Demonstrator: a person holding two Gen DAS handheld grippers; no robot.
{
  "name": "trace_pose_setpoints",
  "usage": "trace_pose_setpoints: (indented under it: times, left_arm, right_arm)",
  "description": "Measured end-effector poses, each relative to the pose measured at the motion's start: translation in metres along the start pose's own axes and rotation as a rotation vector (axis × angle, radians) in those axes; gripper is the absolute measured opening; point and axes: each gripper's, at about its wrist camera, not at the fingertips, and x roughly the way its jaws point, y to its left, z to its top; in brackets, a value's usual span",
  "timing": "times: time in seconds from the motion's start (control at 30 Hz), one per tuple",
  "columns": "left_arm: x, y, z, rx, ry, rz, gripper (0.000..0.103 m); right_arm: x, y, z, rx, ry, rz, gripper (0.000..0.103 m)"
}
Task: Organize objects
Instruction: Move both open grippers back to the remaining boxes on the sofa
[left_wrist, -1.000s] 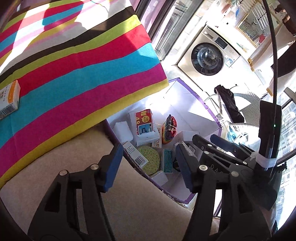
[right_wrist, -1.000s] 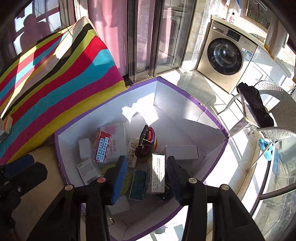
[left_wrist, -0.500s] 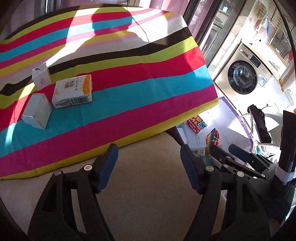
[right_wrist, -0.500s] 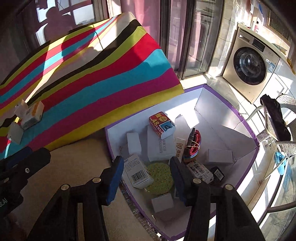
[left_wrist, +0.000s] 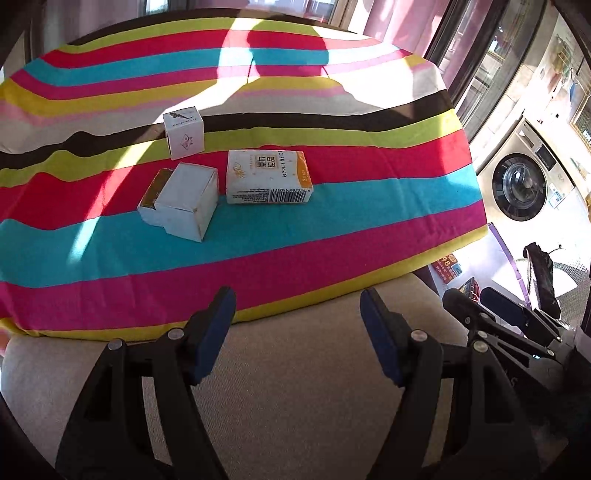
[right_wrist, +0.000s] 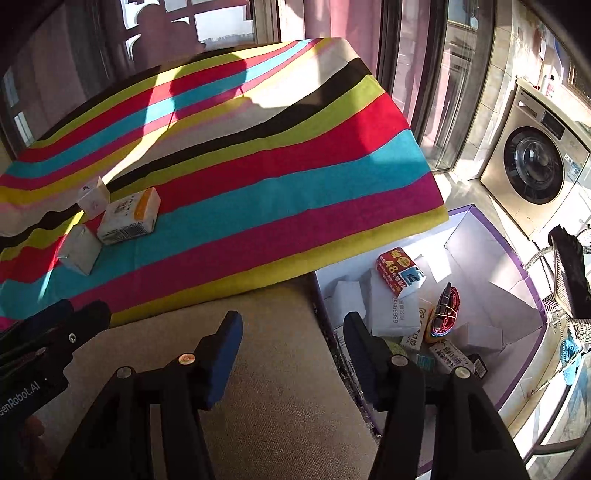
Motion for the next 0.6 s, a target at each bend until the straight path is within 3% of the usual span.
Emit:
trace_pose_setpoints:
  times: [0.6]
  left_arm:
    - [-0.008,0.043,0.002,-0.071,-0.009,0.046,0.074]
  right_arm:
    - [0.003,0.061,0.003,-0.126,-0.003,0.050,0.059]
